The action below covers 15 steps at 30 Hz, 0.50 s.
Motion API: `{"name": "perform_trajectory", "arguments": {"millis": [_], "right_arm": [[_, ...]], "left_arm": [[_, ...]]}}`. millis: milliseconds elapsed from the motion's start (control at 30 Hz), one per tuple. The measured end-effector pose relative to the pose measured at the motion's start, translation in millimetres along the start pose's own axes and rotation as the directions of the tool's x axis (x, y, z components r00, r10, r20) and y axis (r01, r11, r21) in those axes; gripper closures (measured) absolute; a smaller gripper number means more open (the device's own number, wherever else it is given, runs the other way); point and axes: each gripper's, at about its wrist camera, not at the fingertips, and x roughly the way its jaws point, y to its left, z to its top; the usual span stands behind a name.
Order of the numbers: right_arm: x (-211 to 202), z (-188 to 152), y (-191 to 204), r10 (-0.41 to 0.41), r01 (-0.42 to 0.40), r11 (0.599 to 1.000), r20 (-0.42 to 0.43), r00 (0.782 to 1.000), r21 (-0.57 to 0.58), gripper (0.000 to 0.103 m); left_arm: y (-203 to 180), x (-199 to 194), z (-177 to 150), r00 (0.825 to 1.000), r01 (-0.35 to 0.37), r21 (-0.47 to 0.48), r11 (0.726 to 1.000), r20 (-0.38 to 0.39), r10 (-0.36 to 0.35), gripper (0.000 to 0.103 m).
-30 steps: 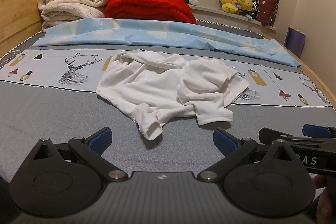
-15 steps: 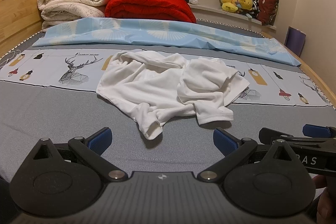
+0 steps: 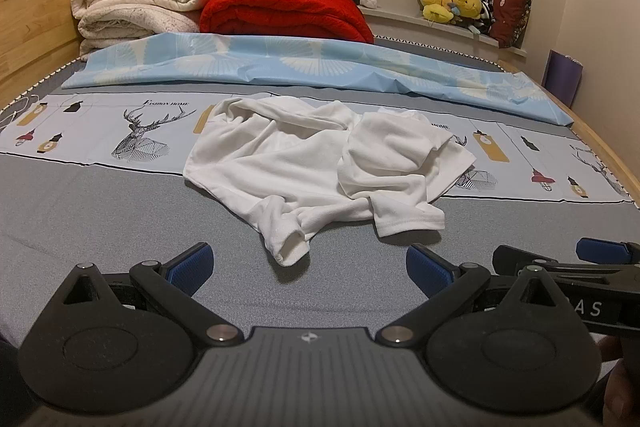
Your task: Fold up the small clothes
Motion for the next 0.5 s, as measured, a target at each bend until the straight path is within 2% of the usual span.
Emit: {"name": "perform_trajectory", "arguments": {"millis": [67, 167, 233, 267, 300, 333, 400, 500], "right_arm": [[-1, -2, 1, 0.003, -0.003, 1.0, 0.011, 1.0, -0.006, 0.009], [-6, 0, 1, -0.012, 0.013, 1.0, 0.044, 0.999, -0.015, 0.022], [-12, 4, -4, -0.02, 0.019, 1.0, 0.079, 0.997, 0.009, 0.044], [-15, 7, -7, -0.027, 0.025, 0.999, 0.096, 0.995, 0.022, 0.05], [-18, 10, -13, -0.034, 0.03, 0.999, 0.114, 0.993, 0.042, 0.06], [-21, 15, -20, -0.032, 0.023, 0.998, 0.129, 0.991, 0.065, 0.064], [-24, 29, -32, -0.018, 0.008, 0.998, 0.164, 0.986, 0.063, 0.067], [-15, 56, -47, 0.013, -0.019, 0.999, 0.193, 0.981, 0.028, 0.067]], "left_arm": [[-1, 0, 0, 1.0, -0.001, 0.005, 1.0, -0.002, 0.001, 0.0], [-2, 1, -2, 1.0, -0.003, 0.019, 1.0, 0.007, 0.003, 0.001], [-2, 1, -1, 1.0, -0.004, 0.025, 1.0, 0.021, 0.003, 0.004], [-1, 1, 0, 1.0, -0.001, 0.029, 1.0, 0.023, 0.0, 0.01], [-1, 1, 4, 1.0, 0.007, 0.035, 0.999, 0.019, -0.007, 0.022], [0, 3, 8, 1.0, 0.021, 0.048, 0.999, 0.006, -0.021, 0.029], [3, 8, 20, 0.999, 0.049, 0.085, 0.995, -0.019, -0.048, 0.056], [12, 19, 46, 0.994, 0.106, 0.125, 0.986, -0.028, -0.103, 0.063]]}}
